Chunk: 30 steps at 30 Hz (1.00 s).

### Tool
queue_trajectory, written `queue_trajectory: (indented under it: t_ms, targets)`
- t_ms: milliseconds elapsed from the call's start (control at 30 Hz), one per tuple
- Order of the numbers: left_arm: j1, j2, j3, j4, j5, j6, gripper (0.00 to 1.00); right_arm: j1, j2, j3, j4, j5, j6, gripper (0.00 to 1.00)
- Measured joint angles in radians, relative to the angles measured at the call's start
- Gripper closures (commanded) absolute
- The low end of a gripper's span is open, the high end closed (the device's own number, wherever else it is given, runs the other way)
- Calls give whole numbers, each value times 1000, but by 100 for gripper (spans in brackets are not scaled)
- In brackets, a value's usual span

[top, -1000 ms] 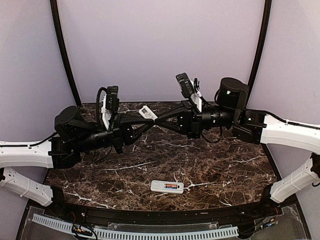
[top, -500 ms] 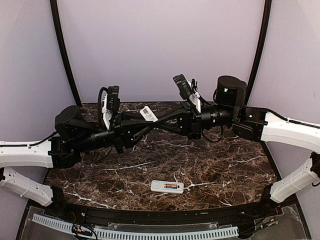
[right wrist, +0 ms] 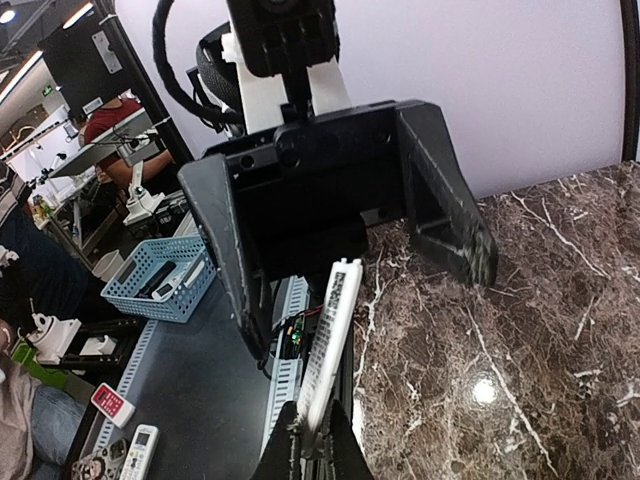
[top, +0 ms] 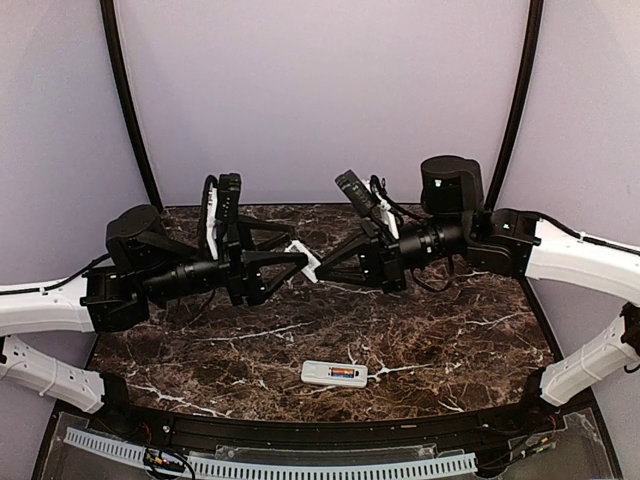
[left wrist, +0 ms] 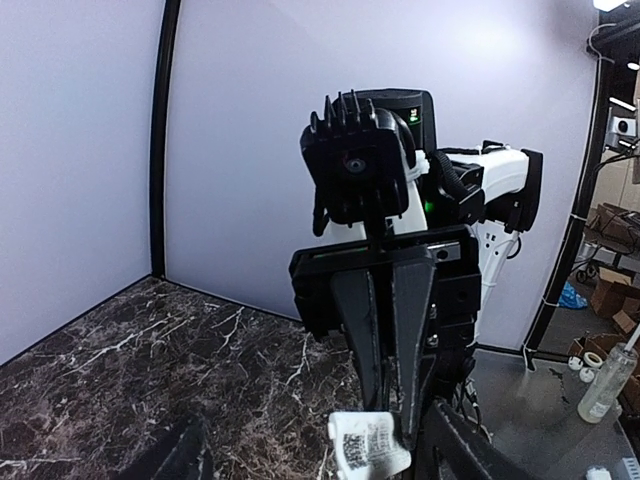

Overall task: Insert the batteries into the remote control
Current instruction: Pass from the right arm to the left

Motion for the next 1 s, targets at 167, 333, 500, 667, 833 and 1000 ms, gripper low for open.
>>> queue_trajectory:
  t_ms: [167,333,500,667,833,1000]
  targets:
    - [0,-24,83,-168,27,24,19,-9,-21,55,-173,4,-67,100]
    - [0,-4,184,-333,111,27,21,-16,-23,122,-316,4,-149,100]
    - [0,69,309,-500,175,23,27,-18,3,211,-465,-2,-261,100]
    - [2,127,422,-634,224,18,37,-18,46,283,-573,-1,-352,100]
    - [3,135,454,-706,247,11,52,-18,64,302,-637,0,-401,100]
    - [8,145,475,-772,248,14,53,-18,64,308,-648,-1,-416,100]
